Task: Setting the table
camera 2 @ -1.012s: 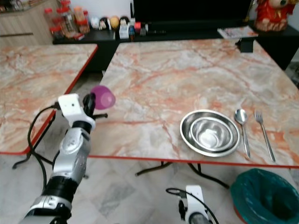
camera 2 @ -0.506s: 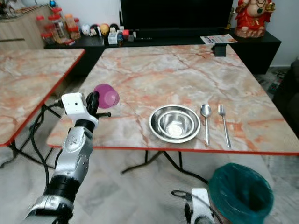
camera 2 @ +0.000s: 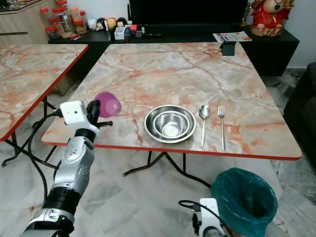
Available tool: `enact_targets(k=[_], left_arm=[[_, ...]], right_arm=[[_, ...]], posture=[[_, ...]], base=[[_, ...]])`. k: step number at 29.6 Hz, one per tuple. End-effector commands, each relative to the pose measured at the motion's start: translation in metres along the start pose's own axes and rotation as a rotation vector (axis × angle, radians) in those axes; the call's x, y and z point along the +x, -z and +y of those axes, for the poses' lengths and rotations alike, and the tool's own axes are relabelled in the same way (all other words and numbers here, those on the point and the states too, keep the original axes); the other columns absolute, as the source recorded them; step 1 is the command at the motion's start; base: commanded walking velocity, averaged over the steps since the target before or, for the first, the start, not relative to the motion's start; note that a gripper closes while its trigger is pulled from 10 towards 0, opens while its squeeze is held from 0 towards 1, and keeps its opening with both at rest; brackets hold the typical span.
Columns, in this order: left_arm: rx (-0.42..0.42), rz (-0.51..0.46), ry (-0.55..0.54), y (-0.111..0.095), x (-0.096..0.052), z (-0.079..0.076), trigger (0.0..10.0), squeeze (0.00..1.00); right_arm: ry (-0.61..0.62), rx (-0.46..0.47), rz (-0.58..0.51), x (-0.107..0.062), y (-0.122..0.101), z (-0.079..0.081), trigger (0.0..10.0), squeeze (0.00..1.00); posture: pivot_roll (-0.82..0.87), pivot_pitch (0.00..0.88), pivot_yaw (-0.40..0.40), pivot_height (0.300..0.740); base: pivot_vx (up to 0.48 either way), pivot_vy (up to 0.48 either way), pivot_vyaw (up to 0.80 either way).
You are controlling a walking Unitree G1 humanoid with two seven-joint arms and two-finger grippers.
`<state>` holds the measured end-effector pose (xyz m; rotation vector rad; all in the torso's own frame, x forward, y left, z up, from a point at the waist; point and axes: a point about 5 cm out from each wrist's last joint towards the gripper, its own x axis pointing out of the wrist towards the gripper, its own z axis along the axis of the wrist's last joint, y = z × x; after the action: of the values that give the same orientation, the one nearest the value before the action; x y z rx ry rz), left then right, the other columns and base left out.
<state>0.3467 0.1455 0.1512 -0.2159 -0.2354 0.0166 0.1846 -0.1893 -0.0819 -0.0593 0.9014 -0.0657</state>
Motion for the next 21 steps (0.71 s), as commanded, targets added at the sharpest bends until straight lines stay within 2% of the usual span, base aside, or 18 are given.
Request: enact_targets(k=[1,3,17,21], left_arm=[[0.003,-0.018,-0.003,-0.0069,0.0038,0.0021,10.0,0.00],[0.006,-0.017,-0.002,-0.0069,0.0039,0.0021,10.0,0.00],[0.009,-0.010,0.028,-0.0060,0.0041,-0.0018,10.0,0.00],[0.006,-0.009,0.032,-0.0058,0.0039,-0.0026,10.0,0.00]], right_arm=[[-0.002,-0.001,-0.002,0.0004,-0.0015,0.0007,10.0,0.00],[-0.002,-0.001,-0.003,0.0004,-0.0016,0.0007,10.0,0.00],[-0.001,0.002,0.011,0.0003,0.0001,0.0021,10.0,0.00],[-0.001,-0.006,0.019,0.0003,0.0010,0.0018,10.0,0.00]], posture=[[0.02,0.049,0.056,0.736],[0.02,0.048,0.057,0.736],[0.02,0.048,0.061,0.736],[0.02,0.047,0.059,0.736]], base=[[0.000,0.296,0.00],[0.000,0.289,0.00],[0.000,0.000,0.00],[0.000,0.000,-0.40]])
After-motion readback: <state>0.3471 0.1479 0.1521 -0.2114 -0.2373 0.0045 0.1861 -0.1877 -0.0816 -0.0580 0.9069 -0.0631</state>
